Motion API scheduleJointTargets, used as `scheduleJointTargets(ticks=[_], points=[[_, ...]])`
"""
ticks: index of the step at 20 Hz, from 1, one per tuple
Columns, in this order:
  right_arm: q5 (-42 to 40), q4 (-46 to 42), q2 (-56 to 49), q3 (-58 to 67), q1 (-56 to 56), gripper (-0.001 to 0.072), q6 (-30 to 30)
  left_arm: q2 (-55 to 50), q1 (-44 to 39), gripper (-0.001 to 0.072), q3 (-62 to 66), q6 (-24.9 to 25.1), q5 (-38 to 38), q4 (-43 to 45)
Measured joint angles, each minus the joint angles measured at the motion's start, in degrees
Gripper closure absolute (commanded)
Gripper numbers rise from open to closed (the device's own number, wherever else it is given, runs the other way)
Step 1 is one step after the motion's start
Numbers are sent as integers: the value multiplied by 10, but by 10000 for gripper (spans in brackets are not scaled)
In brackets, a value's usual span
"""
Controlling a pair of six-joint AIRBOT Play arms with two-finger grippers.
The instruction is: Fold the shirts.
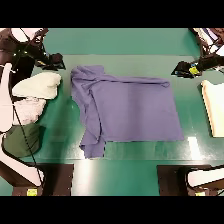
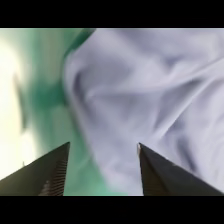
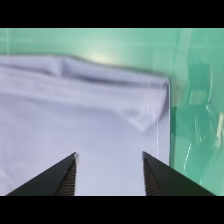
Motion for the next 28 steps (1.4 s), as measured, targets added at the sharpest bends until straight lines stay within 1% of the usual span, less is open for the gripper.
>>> scheduleJointTargets(ticks=[3, 5, 8, 10, 13, 16, 19, 22, 26, 27, 28], points=[[0, -1, 64, -70, -9, 274, -8, 61, -14, 208, -59, -10, -29, 29], [-9, -1, 114, -126, -13, 274, -10, 125, -42, 208, -136, -15, -24, 37], [-31, -2, 186, -202, -26, 274, -12, 236, -110, 207, -295, -40, 20, 43], [-44, -1, 225, -239, -38, 273, -12, 310, -170, 207, -417, -73, 56, 42], [-50, 0, 269, -271, -55, 274, -13, 384, -271, 208, -561, -122, 110, 15], [-53, 0, 299, -283, -65, 274, -13, 416, -380, 208, -648, -170, 170, -9], [-50, 1, 319, -288, -68, 274, -14, 427, -461, 208, -689, -223, 220, -8], [-42, 1, 330, -289, -70, 274, -13, 426, -496, 208, -705, -264, 246, 15], [-29, 1, 336, -290, -70, 274, -13, 405, -513, 209, -713, -283, 281, 28], [-27, 1, 336, -290, -70, 273, -13, 398, -514, 220, -714, -285, 287, 30], [-23, 1, 336, -290, -70, 274, -13, 390, -515, 417, -715, -287, 291, 32]])
